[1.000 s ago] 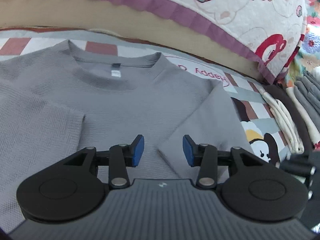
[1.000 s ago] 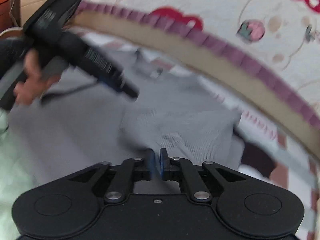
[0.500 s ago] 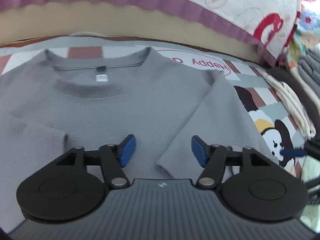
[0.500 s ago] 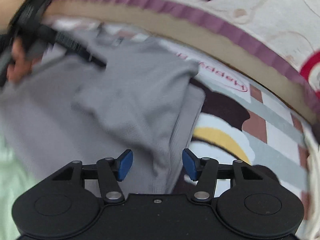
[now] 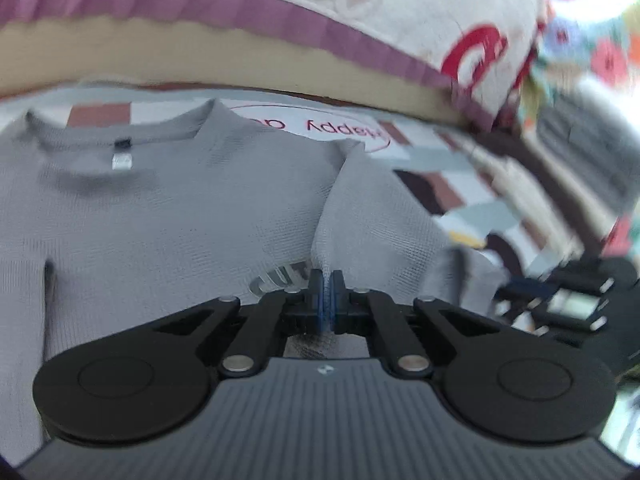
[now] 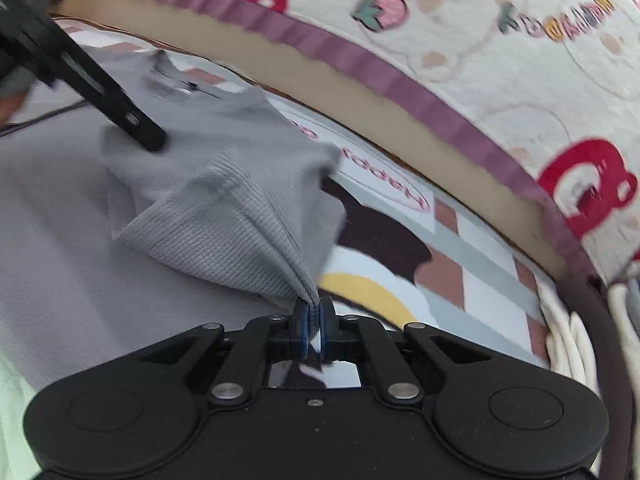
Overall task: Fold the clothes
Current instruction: 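Grasp the shirt side with the right gripper and fold it over the body, then open the right gripper to release the folded side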
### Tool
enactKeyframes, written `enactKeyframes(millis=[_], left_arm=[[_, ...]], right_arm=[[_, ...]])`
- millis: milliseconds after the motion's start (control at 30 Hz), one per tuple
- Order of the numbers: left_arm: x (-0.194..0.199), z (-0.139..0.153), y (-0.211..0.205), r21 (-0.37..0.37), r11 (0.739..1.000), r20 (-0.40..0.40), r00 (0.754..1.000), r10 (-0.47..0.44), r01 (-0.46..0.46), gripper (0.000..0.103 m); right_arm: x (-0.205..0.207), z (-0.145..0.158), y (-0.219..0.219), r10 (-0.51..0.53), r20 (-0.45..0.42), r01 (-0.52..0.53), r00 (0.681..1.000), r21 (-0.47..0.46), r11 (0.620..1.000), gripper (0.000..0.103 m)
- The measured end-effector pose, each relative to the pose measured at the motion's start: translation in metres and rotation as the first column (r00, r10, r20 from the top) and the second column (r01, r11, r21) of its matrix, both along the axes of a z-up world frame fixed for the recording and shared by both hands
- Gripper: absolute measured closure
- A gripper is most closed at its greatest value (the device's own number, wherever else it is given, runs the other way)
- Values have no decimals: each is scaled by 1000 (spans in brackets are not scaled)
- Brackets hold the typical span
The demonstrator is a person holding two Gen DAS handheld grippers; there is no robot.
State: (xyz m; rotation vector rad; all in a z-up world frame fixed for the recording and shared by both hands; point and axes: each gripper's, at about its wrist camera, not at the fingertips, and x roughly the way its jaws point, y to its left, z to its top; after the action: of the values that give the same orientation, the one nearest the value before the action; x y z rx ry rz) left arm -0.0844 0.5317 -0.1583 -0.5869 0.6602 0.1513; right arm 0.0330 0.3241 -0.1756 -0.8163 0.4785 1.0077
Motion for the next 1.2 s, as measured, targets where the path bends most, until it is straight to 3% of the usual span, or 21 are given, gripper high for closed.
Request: enactKeyframes(millis=[167, 267, 300, 367, 433, 467, 500, 567, 600, 767, 933, 1000, 1100, 1200], left_arm=[[-19, -6, -4, 39, 997, -113, 991, 71, -67, 99], [-22, -13, 2, 33, 995, -140, 986, 95, -91, 98], [-23, -14, 6, -1, 995, -134, 986, 100, -101, 95], [-24, -14, 10, -30, 994, -131, 987, 98, -103, 79], [-23, -13, 11, -36, 995, -128, 988, 90, -96, 73], [-23, -13, 11, -40, 995, -131, 987, 90, -96, 73], [-23, -14, 11, -45, 994, -134, 987, 90, -97, 73], [-24, -13, 9, -46, 995, -142, 986, 83, -91, 70], [-24, -10, 6, -31, 997, -146, 987, 72, -77, 70], [-40, 14, 11, 51, 996, -141, 986, 86, -80, 67], [-94, 45, 50, 103, 976, -139, 969, 205, -192, 62], [-131, 53, 68, 115, 959, -150, 950, 274, -258, 62], [-210, 56, 90, 50, 921, -135, 911, 390, -387, 62], [-274, 41, 92, 55, 880, -182, 862, 474, -472, 68]], right_arm=[[7, -9, -15, -72, -14, 71, 997, -53, 996, 100], [20, -1, -27, -130, -188, 142, 973, 51, 988, 99], [25, 2, -30, -145, -256, 171, 956, 82, 982, 97], [36, 8, -33, -163, -421, 237, 892, 131, 963, 87], [45, 13, -32, -153, -541, 277, 827, 155, 948, 73], [45, 13, -29, -142, -571, 268, 809, 142, 953, 61], [40, 11, -23, -136, -552, 227, 823, 100, 969, 50], [20, 3, -10, -121, -403, 122, 907, -23, 992, 50], [12, 0, -6, -112, -349, 97, 930, -61, 993, 50], [11, 2, -10, -113, -360, 155, 926, 87, 984, 50], [9, -8, 2, -51, -313, 81, 948, 83, 993, 63], [15, -4, 0, -92, -332, 132, 939, 102, 986, 89], [21, 5, -10, -109, -406, 184, 908, 150, 971, 88], [30, 5, -23, -119, -581, 227, 805, 117, 967, 75]])
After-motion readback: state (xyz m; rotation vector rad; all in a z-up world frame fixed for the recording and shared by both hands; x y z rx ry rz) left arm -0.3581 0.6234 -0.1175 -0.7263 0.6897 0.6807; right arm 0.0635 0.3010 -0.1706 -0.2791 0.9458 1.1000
